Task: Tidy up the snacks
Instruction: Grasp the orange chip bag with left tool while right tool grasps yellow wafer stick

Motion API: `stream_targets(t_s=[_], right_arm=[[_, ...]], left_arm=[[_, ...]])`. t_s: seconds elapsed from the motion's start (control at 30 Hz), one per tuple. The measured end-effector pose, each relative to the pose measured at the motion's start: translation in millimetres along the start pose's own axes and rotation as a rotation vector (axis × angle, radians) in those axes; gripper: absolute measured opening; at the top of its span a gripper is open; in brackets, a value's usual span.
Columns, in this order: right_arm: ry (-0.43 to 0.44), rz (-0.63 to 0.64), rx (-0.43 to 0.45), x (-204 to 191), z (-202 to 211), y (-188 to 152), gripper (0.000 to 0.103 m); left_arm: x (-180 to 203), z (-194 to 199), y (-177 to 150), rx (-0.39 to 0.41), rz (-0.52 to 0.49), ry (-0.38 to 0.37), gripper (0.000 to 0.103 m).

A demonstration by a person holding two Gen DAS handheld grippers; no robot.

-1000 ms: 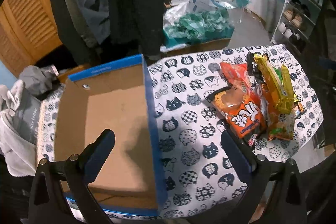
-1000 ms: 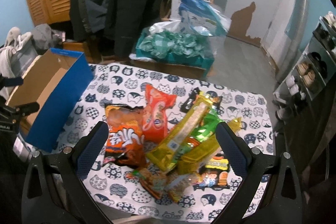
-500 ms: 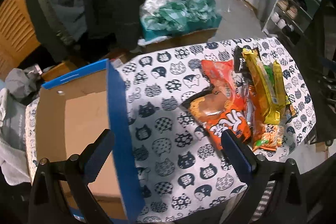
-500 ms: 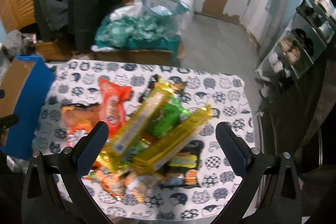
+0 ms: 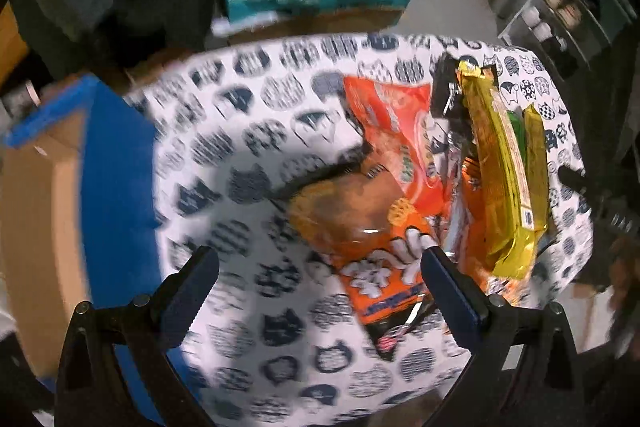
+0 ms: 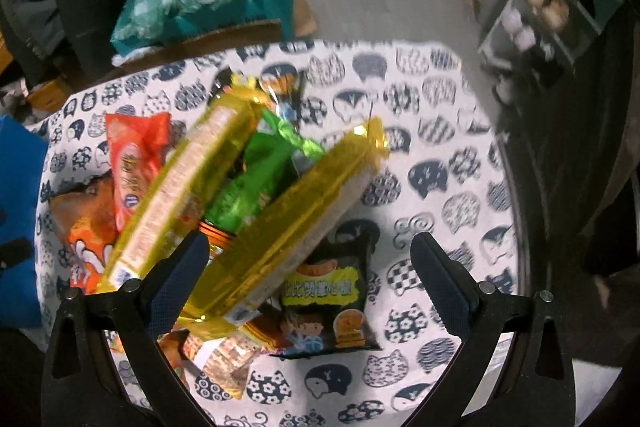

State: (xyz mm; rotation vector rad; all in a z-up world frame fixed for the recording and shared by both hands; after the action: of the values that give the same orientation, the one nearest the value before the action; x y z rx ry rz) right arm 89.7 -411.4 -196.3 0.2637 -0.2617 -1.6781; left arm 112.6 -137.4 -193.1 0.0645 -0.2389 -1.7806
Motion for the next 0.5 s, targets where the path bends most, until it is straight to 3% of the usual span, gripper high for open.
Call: stream_targets(t_s=[0.3, 0.4, 0.5], right_arm=[[0.094, -0.088, -0.066, 0, -36, -16, 0.099], [0.14, -0.103, -0.067, -4, -40, -15, 0.093], [0.219, -0.106, -0.09, -15, -45, -16, 0.079]], left_arm=[[16, -42, 0, -0.079, 0.094, -0.012, 0.102], [19, -49, 1, -0.089, 0.095, -0.016, 0.102], [23, -59, 2, -0.101, 0.088, -0.013, 0.102]])
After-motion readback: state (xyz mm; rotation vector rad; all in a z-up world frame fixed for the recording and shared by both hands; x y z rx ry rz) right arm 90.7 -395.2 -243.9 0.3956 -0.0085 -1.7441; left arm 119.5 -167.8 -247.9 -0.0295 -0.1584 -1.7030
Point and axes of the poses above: each gripper's, at about its wrist camera, not at the fingertips, and z roughly against the way its jaws point, x to its right, y to its top, the point moved 8 cm from there along -z, roughly the way its jaws point
